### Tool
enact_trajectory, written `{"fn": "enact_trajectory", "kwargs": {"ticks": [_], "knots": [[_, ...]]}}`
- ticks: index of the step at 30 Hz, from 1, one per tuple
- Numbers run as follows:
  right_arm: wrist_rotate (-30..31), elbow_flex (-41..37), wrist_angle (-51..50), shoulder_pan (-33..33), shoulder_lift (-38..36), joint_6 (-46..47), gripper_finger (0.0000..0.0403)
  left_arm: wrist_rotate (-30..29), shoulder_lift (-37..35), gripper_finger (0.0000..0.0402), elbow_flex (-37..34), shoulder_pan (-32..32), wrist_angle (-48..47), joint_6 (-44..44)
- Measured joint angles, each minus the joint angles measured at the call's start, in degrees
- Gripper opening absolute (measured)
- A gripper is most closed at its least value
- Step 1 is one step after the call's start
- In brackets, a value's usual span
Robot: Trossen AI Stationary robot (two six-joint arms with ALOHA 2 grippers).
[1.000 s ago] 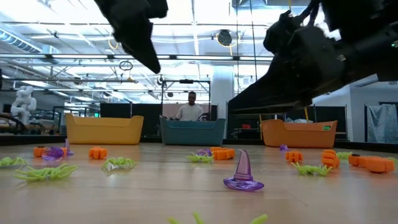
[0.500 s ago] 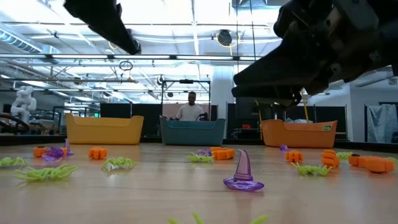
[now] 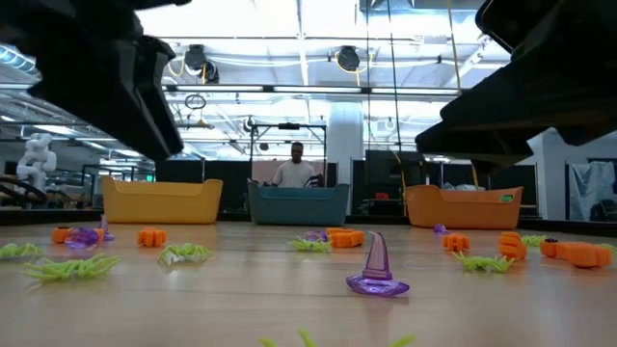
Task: Sort Halloween decoration
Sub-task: Put the orange skeleton toy into the yellow bin
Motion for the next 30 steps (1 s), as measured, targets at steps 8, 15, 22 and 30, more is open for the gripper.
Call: {"fn": "enact_trajectory", "kwargs": {"ticks": [8, 15, 22, 30], "knots": [[0.02, 0.0, -0.57, 0.02, 0.0, 0.09, 0.0137, 0.74, 0.87, 0.0129, 0.0, 0.02, 1.71, 0.3], [0.0, 0.0, -0.58, 0.0, -0.02, 0.11, 0.0137, 4.9, 0.87, 0.0129, 0.0, 0.08, 1.68, 12.25], [0.02, -0.01, -0.55, 0.0, 0.0, 0.13, 0.0137, 5.98, 0.86, 0.0129, 0.0, 0.27, 1.96, 12.05], [0.01, 0.0, -0.55, 0.0, 0.0, 2.26, 0.0137, 9.1, 0.85, 0.0129, 0.0, 0.7, -4.39, 13.53]]}}
